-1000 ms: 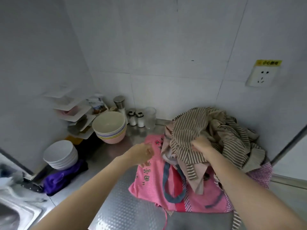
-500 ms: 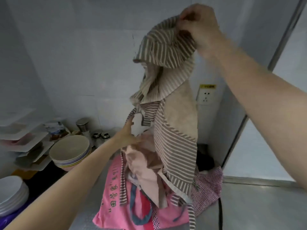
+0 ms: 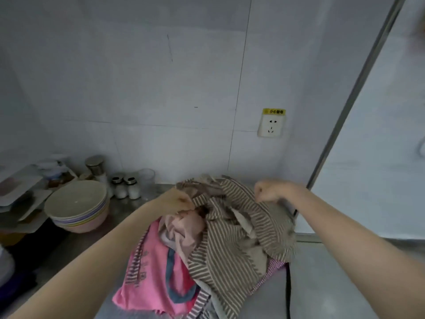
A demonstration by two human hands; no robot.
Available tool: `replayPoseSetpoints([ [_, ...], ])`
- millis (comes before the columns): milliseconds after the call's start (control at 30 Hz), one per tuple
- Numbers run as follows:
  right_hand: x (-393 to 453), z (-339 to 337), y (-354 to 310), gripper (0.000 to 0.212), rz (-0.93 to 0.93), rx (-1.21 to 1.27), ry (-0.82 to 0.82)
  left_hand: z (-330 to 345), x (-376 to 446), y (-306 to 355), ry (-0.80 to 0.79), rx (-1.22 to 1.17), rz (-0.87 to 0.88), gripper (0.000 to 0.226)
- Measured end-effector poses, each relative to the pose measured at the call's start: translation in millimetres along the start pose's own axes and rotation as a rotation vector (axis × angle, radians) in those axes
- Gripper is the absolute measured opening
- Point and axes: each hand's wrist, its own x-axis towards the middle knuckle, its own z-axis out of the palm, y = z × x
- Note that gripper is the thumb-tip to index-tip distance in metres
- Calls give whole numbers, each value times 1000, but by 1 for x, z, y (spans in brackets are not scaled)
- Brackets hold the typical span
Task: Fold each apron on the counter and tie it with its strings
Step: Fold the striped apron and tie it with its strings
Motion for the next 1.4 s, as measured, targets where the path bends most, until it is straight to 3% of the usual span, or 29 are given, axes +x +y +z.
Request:
replayPoseSetpoints([
  [67, 20, 4, -21, 8, -105, 210, 101, 5, -3, -5, 1, 117, 21, 14],
  [133, 39, 5, -42, 18, -148, 371, 87, 6, -7, -11, 34, 161, 51, 18],
  [400, 139, 39, -44, 47, 35, 77, 66, -8, -31, -43, 187, 250, -84, 24],
  [467, 140, 23, -47, 40, 15, 201, 117, -13, -30, -43, 240, 245, -92, 30],
  [533, 124, -14, -60, 28, -17, 538, 211, -22, -26, -31, 316, 142, -93, 31],
  [600, 95, -65, -81, 15, -109, 857, 382, -36, -18, -14, 405, 51, -114, 51],
  [700, 13, -154, -118, 20, -405, 909, 681, -74, -10, 20, 544, -52, -27, 81],
  [800, -84, -216, -141, 28, -708, 1029, 877, -121, -23, 63, 626, -146, 147, 89],
  [867, -127, -229, -151, 25, -884, 1105, 924, -147, -38, 82, 607, -193, 247, 78],
  [1000, -166, -230, -165, 18, -1062, 1089, 922, -169, -67, 108, 637, -228, 326, 12],
  [1067, -182, -229, -171, 16, -1016, 1020, 1012, -176, -89, 110, 622, -284, 316, 6],
  [1133, -193, -229, -174, 15, -905, 979, 1155, -194, -110, 100, 623, -306, 318, 26],
  [1233, -193, -215, -176, 17, -741, 852, 1315, -234, -140, 87, 800, -322, 316, 32],
  [1300, -177, -191, -172, 15, -576, 725, 1280, -250, -150, 82, 911, -263, 275, 25],
  [1400, -159, -156, -162, 25, -273, 669, 1173, -254, -163, 68, 950, 158, 183, 18],
])
